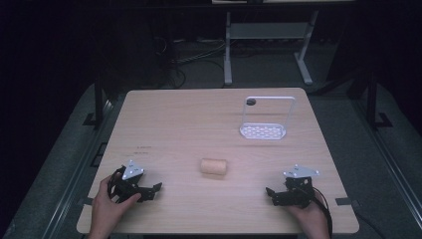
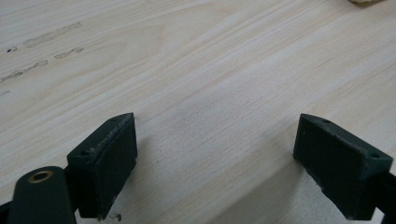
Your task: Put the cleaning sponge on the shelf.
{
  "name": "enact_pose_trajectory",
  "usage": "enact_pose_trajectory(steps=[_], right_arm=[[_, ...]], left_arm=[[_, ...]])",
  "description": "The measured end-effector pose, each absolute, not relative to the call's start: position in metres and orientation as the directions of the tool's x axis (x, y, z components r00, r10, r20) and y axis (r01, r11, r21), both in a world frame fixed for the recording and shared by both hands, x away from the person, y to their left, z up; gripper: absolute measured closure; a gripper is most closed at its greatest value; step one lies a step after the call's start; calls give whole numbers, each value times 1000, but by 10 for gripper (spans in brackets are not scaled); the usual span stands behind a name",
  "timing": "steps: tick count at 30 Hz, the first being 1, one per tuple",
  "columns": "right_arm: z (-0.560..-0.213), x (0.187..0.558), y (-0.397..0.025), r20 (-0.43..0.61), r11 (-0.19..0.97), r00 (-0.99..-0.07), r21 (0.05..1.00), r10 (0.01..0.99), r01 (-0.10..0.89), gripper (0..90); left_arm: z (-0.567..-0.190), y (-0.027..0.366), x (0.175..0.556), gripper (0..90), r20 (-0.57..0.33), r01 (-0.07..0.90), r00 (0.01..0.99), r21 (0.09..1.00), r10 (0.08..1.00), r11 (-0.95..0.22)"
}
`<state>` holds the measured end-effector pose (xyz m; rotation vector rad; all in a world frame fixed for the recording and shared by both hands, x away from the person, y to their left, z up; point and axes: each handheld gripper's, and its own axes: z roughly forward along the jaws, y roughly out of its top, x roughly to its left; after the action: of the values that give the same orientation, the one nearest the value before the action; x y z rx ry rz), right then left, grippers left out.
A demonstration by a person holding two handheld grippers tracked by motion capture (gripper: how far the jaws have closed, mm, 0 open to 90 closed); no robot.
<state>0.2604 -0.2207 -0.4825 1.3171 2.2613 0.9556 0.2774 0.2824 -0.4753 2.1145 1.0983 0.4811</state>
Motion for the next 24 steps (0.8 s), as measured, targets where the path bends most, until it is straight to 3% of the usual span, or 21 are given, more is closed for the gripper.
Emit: enact_pose_trajectory(steps=[24], right_arm=[[-476,268,-217,52,369,-566,709,822,601,27]], left_arm=[[-475,282,277,130,8,562,573,724,820,-400]])
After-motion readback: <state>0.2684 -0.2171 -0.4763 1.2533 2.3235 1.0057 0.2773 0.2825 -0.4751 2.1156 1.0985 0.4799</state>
